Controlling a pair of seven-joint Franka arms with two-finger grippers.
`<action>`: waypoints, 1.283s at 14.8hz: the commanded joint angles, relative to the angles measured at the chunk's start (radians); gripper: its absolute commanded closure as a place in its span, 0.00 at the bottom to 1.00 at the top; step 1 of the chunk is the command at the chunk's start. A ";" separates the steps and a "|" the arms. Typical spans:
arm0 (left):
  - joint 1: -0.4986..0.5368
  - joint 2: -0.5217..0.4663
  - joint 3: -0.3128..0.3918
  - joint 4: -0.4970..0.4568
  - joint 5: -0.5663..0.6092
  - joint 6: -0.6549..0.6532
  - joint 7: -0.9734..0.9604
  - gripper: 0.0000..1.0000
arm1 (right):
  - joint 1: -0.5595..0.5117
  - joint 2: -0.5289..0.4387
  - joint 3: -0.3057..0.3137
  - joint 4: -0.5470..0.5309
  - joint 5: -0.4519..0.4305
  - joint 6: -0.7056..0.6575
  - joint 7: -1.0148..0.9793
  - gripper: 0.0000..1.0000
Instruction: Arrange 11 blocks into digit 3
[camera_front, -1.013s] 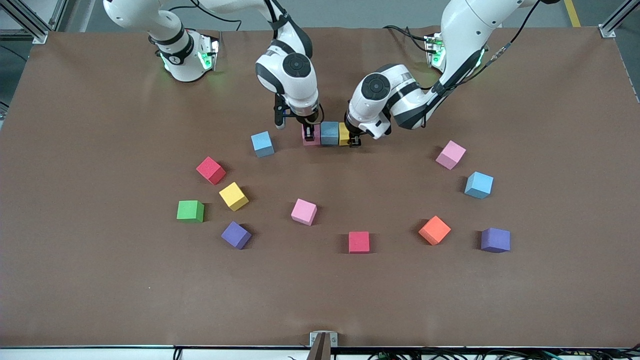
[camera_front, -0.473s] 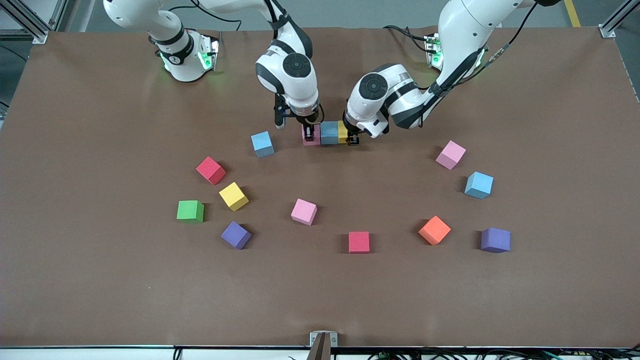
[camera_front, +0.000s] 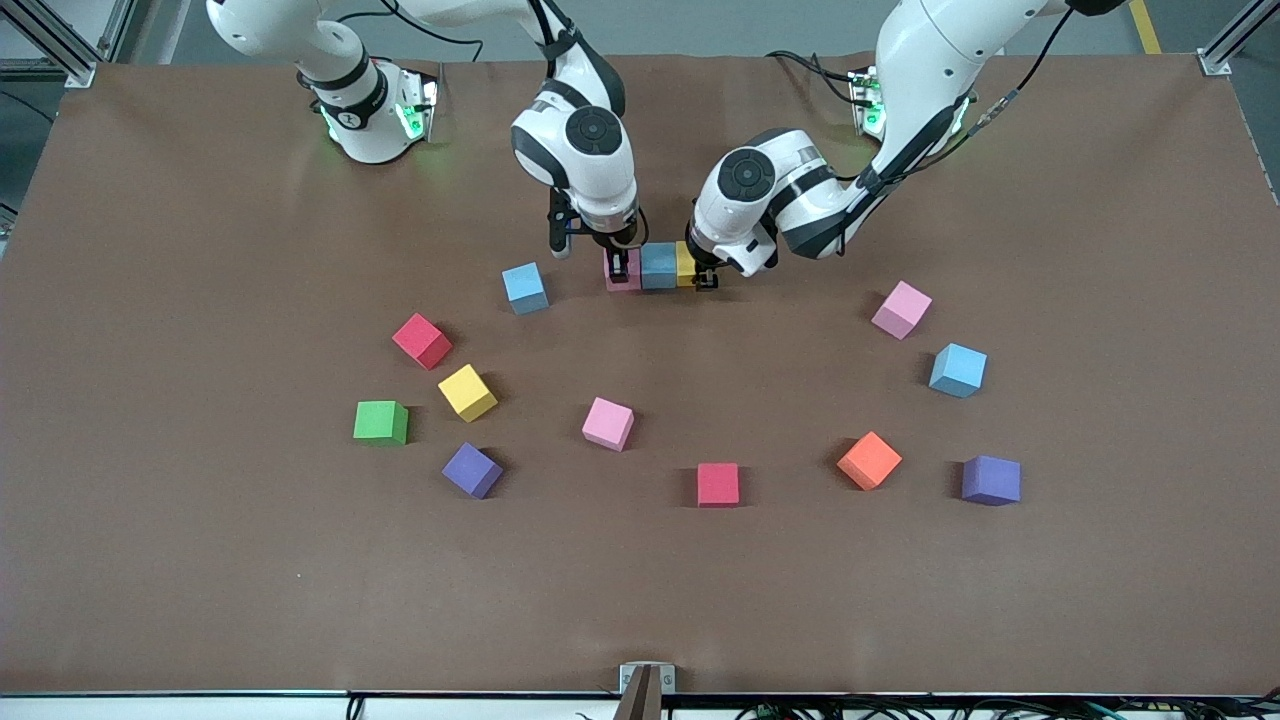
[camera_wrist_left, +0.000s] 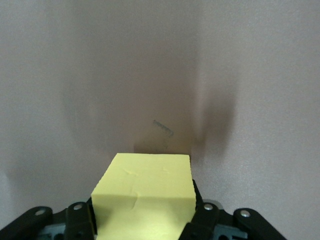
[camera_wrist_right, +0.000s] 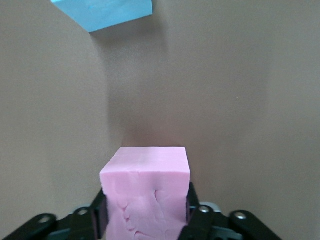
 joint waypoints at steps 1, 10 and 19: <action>-0.008 0.006 0.001 0.007 0.028 0.016 -0.021 0.63 | 0.008 0.021 -0.004 0.015 -0.007 0.005 0.012 0.00; -0.008 0.005 0.001 0.016 0.048 0.012 -0.018 0.00 | 0.002 0.012 -0.004 0.015 -0.031 -0.042 -0.043 0.00; 0.000 -0.052 -0.034 0.113 0.052 -0.124 -0.021 0.00 | -0.018 -0.069 -0.007 0.023 -0.031 -0.201 -0.138 0.00</action>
